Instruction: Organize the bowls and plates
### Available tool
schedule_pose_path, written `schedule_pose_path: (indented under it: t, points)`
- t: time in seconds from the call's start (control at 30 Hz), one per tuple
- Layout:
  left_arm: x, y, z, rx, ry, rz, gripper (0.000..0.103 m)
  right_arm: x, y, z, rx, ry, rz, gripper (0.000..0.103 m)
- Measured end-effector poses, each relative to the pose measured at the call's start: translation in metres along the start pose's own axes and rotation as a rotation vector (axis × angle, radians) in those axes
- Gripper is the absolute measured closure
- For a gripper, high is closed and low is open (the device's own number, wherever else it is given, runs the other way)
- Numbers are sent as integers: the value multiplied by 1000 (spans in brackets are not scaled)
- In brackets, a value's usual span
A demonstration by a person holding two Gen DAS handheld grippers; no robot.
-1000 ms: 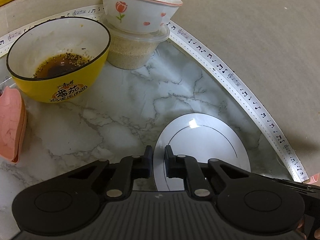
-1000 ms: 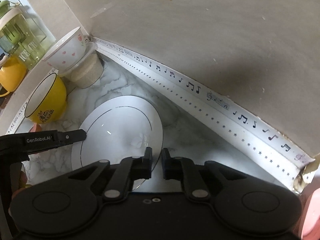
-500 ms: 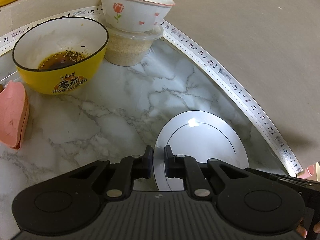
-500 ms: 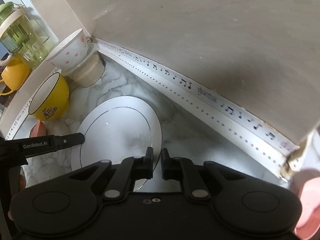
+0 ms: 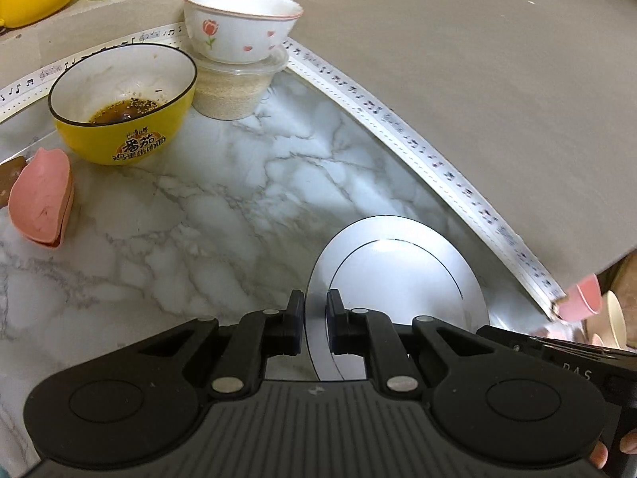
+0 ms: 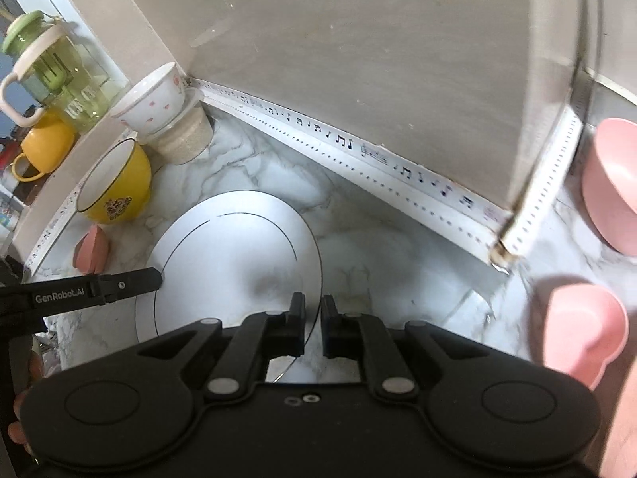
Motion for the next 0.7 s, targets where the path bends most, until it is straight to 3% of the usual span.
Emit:
schedule_pose_path:
  t: [0.7]
  points:
    - [22, -71, -54, 2, 79, -54, 92, -7, -79, -58, 53, 30, 8, 95]
Point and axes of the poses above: each gripper's, at about its wrist camera, not at the fingertips, and y roughly the way its jaws point, x to its right, z to its top, the point moved 4 cm from there along y, roughly the way its jaws point, and after that the axes turned 5 degrees about -y, right-handed, at the moved point
